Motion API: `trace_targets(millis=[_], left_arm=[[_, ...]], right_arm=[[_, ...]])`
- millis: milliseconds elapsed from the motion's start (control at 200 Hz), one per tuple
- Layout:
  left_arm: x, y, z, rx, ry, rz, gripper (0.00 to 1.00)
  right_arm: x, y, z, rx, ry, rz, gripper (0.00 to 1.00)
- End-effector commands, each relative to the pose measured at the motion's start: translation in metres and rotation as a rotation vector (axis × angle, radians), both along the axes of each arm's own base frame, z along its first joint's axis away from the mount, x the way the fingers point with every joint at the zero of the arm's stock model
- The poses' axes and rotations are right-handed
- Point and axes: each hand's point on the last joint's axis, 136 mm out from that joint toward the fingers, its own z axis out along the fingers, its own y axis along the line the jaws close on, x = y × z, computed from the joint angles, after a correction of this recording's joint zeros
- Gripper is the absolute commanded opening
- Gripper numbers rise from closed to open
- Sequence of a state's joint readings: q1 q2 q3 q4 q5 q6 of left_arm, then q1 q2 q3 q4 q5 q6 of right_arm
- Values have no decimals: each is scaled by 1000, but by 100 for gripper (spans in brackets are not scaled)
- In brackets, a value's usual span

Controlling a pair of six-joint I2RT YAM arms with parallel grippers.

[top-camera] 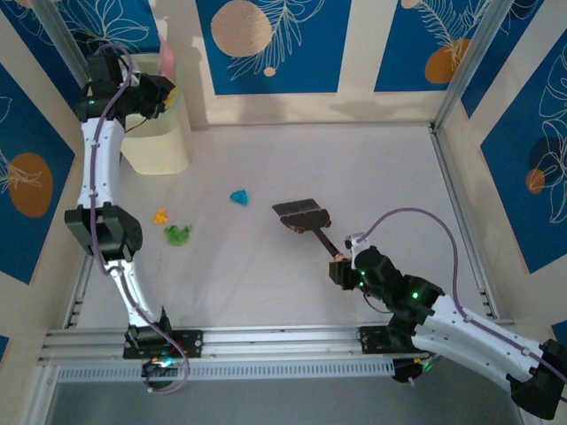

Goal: Sweep away the paper scraps from the table

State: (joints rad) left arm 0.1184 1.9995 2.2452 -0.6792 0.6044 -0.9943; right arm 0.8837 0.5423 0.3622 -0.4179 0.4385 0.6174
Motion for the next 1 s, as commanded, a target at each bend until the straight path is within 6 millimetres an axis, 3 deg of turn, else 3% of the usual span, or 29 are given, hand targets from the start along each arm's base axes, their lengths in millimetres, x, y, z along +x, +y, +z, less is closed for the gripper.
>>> trace_targets(millis=[0,225,430,995], left_arm=[[0,2,60,-111,-173,-15,0],[2,10,81,-213,-242,-15,0],[2,28,76,-309,-256,27,0],[-15,33,97,-459,-335,22,0]], right_arm=[[7,5,13,32,-67,1,0],[7,5,12,30,-67,3,0],[8,5,12,25,-68,0,0],[9,3,10,17,-67,-8,0]])
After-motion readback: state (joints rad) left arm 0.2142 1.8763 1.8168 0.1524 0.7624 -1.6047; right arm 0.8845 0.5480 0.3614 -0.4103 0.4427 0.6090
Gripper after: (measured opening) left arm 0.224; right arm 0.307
